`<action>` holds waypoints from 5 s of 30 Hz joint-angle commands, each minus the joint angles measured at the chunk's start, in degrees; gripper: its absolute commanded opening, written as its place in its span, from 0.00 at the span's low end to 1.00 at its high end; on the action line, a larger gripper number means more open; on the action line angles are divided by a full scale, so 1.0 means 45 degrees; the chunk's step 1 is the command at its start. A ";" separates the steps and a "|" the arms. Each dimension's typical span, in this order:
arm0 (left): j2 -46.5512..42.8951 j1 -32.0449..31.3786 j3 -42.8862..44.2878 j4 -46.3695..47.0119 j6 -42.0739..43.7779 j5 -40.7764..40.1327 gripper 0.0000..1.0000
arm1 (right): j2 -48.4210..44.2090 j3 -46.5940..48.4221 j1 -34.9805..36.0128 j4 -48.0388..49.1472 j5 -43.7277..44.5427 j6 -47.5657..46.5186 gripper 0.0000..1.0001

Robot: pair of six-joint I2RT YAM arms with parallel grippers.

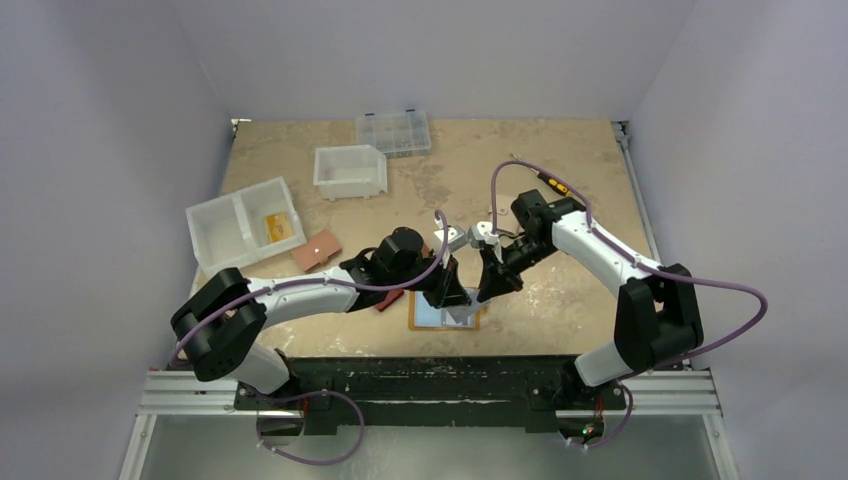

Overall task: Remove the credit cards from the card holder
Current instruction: Remove the credit card from the card holder, then place the credit card in the storage box, then remove the credit card from the card holder.

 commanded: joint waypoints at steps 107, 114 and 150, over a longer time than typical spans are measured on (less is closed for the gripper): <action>0.0345 1.7112 0.0530 -0.2393 0.1432 -0.7907 0.05 | -0.4413 -0.3037 -0.1052 0.5286 0.4206 0.3265 0.67; 0.0345 1.7103 0.0800 -0.3001 0.0819 -0.9201 0.20 | -0.4489 -0.2985 -0.1052 0.5096 0.3925 0.3043 0.67; -0.7339 1.3705 -0.1761 -0.3034 -0.0272 0.1401 0.99 | -0.5024 -0.3042 -0.1192 0.4983 0.3637 0.2600 0.67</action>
